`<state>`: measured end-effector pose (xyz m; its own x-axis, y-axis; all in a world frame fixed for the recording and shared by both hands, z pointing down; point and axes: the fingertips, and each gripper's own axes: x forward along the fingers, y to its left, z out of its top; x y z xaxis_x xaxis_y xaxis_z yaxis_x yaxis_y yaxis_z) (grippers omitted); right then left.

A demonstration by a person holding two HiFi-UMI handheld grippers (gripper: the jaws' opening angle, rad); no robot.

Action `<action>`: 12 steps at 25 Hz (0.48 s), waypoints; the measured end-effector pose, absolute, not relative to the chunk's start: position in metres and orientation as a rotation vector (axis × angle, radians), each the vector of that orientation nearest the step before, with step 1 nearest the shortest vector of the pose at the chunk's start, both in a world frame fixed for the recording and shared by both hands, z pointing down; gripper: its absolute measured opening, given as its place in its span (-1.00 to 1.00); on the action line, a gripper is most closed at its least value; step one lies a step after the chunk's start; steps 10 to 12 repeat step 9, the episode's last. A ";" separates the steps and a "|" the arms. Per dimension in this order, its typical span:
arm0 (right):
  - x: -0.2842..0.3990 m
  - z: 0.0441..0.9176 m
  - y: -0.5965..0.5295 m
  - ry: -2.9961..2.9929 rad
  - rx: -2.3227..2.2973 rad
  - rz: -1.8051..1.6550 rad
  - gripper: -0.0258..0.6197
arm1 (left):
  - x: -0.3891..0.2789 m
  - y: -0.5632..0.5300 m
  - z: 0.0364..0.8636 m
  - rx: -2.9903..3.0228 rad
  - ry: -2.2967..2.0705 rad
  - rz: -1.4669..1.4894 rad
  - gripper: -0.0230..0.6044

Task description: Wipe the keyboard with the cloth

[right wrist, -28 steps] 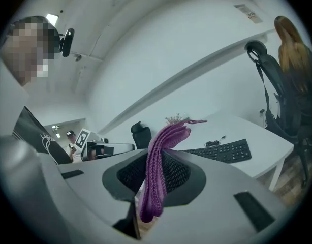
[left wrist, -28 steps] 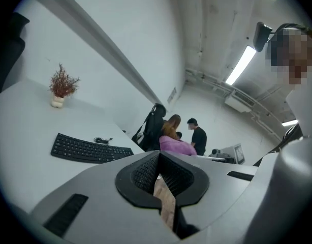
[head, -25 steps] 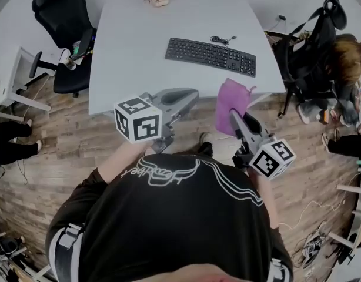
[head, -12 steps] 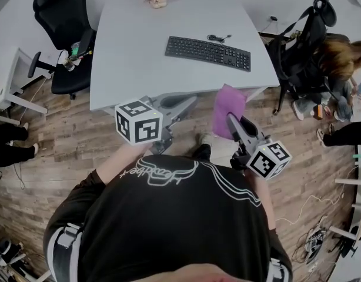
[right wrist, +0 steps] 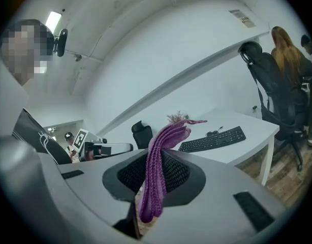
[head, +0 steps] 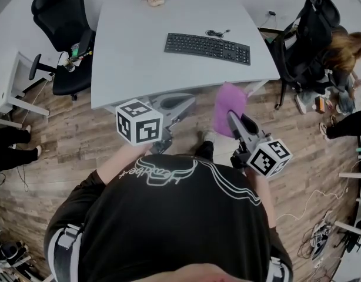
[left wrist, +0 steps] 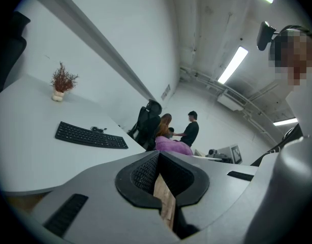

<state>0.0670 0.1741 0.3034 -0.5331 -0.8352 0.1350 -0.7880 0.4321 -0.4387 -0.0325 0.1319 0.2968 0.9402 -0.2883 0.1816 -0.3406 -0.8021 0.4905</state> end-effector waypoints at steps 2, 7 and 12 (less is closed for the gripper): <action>0.069 0.304 0.176 2.567 -1.469 -0.703 -0.76 | -0.031 0.133 0.298 2.557 -0.447 0.138 -0.91; 0.068 0.304 0.177 2.560 -1.482 -0.704 -0.76 | -0.033 0.134 0.301 2.551 -0.436 0.142 -0.91; 0.065 0.303 0.176 2.558 -1.484 -0.698 -0.76 | -0.036 0.134 0.301 2.551 -0.436 0.140 -0.91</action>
